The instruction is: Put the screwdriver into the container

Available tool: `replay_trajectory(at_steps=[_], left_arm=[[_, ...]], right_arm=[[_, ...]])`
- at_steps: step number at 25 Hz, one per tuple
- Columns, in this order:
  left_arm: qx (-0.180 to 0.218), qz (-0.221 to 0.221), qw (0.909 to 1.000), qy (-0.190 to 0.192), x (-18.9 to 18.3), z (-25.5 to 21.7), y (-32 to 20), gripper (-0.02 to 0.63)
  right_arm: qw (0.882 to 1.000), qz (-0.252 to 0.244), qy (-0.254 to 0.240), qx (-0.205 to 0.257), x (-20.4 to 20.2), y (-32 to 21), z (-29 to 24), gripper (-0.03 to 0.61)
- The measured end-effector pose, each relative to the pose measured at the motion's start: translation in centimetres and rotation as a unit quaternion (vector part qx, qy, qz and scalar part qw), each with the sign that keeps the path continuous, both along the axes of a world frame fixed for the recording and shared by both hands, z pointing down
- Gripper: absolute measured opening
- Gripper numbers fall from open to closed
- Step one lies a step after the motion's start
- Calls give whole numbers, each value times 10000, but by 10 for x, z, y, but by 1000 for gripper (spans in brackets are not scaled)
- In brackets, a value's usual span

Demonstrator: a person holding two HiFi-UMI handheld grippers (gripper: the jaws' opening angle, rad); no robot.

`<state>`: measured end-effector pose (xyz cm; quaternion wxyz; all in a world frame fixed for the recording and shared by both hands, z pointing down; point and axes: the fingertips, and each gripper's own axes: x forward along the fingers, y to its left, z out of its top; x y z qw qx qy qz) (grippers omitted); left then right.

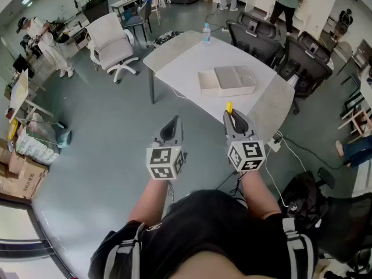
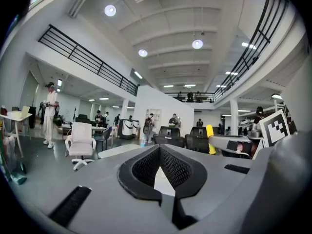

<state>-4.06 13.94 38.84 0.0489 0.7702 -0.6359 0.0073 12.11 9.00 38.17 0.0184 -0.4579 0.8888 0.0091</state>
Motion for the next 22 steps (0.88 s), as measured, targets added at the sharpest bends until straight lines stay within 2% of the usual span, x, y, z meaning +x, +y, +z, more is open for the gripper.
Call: replay_trajectory(at_steps=[6,12,22], left_arm=[[112,22,9998,-177,7,-4,-2,3],[219,-114,9995,-173,-15,-8,-4,3],[107,203,9996,-162,-27,9,4,3]], right_arm=[[9998,-170,-25,-89,-3,-1,6,65],[9999,-83,-66,-35,-21,-2,0,64],[10000,-21,-2,14,-41,12,15,64]])
